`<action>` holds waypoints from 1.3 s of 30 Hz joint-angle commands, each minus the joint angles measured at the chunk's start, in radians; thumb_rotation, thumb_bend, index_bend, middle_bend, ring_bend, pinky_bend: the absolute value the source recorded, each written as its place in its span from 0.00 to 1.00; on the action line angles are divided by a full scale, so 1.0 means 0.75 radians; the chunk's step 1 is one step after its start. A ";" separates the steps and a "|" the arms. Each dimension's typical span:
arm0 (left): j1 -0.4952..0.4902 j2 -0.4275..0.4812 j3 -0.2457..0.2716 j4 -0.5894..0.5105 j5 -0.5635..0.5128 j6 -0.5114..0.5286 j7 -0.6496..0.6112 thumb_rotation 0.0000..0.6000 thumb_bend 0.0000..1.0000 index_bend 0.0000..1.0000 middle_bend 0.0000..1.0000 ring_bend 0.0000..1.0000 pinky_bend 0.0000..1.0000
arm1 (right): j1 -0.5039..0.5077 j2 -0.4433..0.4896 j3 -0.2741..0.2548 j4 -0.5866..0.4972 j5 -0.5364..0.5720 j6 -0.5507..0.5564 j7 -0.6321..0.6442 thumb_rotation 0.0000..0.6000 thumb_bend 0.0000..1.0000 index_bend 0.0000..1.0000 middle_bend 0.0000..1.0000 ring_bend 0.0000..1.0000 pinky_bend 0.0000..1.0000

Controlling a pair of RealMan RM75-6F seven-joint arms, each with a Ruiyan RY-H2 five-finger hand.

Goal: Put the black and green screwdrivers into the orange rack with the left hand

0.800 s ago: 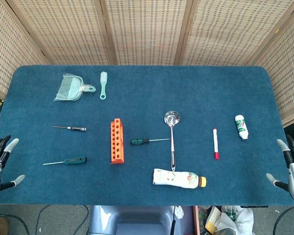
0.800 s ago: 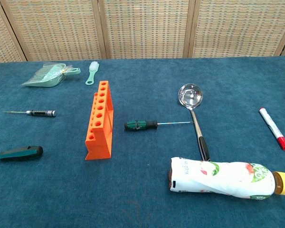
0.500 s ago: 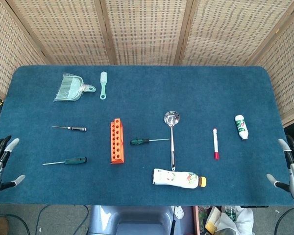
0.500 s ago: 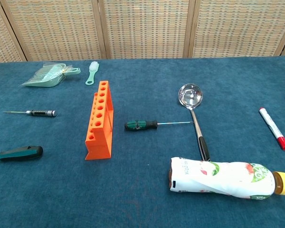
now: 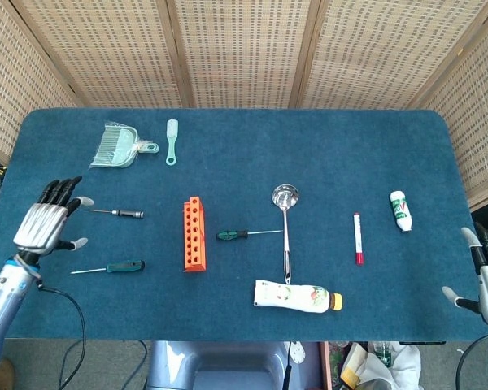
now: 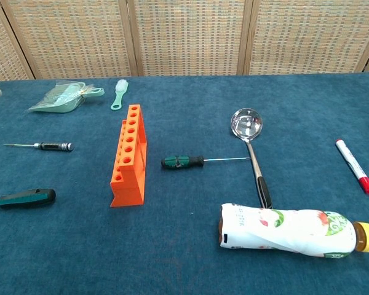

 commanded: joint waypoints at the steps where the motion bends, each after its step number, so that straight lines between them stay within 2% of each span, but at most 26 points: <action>1: -0.170 -0.185 -0.034 0.246 -0.084 -0.199 -0.038 1.00 0.12 0.46 0.00 0.00 0.00 | 0.003 0.001 0.002 0.002 0.015 -0.010 -0.005 1.00 0.00 0.00 0.00 0.00 0.00; 5: -0.234 -0.311 -0.042 0.414 -0.133 -0.268 -0.007 1.00 0.23 0.49 0.00 0.00 0.00 | 0.007 0.000 0.007 0.008 0.036 -0.024 -0.005 1.00 0.00 0.00 0.00 0.00 0.00; 12: -0.292 -0.422 -0.035 0.561 -0.178 -0.344 0.025 1.00 0.27 0.49 0.00 0.00 0.00 | 0.021 0.003 0.021 0.016 0.079 -0.059 0.007 1.00 0.00 0.00 0.00 0.00 0.00; 25: -0.356 -0.557 -0.030 0.685 -0.244 -0.413 0.099 1.00 0.27 0.49 0.00 0.00 0.00 | 0.037 0.009 0.030 0.031 0.117 -0.100 0.035 1.00 0.00 0.00 0.00 0.00 0.00; 39: -0.389 -0.593 -0.040 0.722 -0.311 -0.460 0.152 1.00 0.27 0.50 0.00 0.00 0.00 | 0.029 0.017 0.030 0.029 0.117 -0.089 0.063 1.00 0.00 0.00 0.00 0.00 0.00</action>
